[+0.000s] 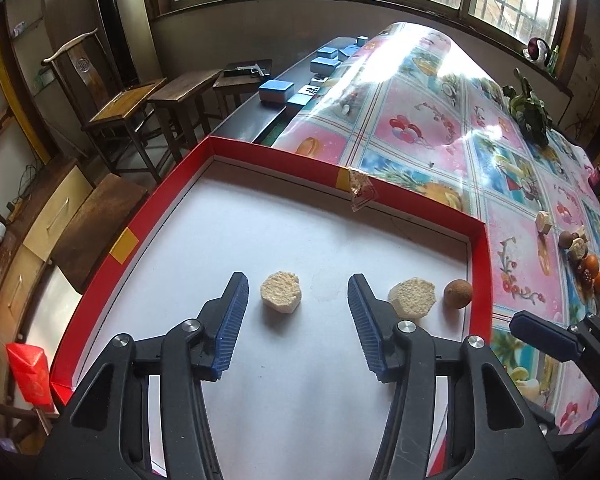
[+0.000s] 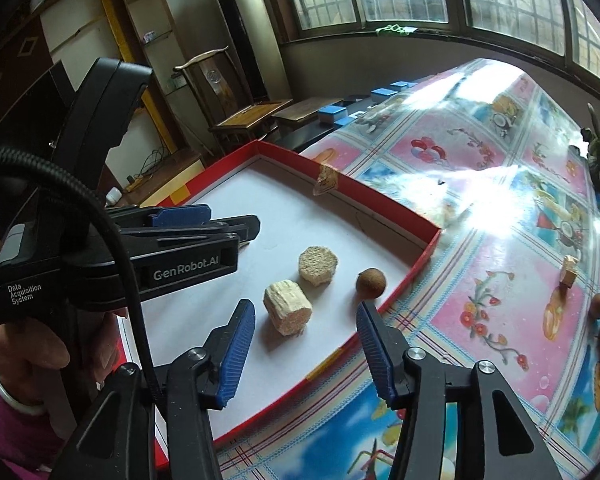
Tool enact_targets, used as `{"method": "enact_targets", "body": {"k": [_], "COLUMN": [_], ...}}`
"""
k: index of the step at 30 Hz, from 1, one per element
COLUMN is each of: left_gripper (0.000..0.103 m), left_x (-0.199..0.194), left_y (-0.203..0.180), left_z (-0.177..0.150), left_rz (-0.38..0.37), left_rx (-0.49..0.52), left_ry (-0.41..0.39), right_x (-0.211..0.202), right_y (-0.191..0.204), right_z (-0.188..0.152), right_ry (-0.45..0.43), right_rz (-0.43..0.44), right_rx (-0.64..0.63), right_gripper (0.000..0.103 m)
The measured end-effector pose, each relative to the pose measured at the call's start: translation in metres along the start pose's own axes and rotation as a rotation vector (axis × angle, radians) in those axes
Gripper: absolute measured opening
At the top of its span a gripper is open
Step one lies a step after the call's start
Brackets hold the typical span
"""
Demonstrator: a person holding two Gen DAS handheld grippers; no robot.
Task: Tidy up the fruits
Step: 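Carry both pastries into the red tray and open both tools, then grasp a small white pastry cube with the left tool while the right grasps a brown ball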
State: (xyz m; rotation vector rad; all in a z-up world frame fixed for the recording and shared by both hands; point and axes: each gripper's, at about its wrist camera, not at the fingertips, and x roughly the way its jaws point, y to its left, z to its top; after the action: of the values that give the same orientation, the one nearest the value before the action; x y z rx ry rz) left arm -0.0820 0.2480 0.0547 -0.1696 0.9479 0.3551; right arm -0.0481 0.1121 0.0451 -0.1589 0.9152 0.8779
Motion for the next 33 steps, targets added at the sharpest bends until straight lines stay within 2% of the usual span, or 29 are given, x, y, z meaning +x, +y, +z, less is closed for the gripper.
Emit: {"method": "enact_targets", "body": {"k": [4, 10, 17, 25, 33], "left_gripper": [0.052, 0.052, 0.052, 0.052, 0.052], "left_x": [-0.006, -0.013, -0.014, -0.006, 0.014], "left_y": [-0.019, -0.059, -0.109, -0.162, -0.211], "left_z": [0.001, 0.000, -0.003, -0.001, 0.019], "left_rz": [-0.022, -0.072, -0.119, -0.179, -0.226], "left_rx": [0.031, 0.095, 0.177, 0.248, 0.260], "left_ry": [-0.007, -0.012, -0.005, 0.043, 0.097], "right_x": [-0.019, -0.045, -0.078, -0.111, -0.128], "right_y": [-0.018, -0.045, -0.091, -0.138, -0.175], "right_z": [-0.004, -0.018, -0.044, -0.070, -0.091], "right_ry": [-0.012, -0.024, -0.050, -0.095, -0.108], "right_rz": [-0.024, -0.119, -0.178, -0.246, -0.280], "right_rx": [0.039, 0.057, 0.159, 0.264, 0.336], "right_gripper": [0.051, 0.051, 0.051, 0.051, 0.052]}}
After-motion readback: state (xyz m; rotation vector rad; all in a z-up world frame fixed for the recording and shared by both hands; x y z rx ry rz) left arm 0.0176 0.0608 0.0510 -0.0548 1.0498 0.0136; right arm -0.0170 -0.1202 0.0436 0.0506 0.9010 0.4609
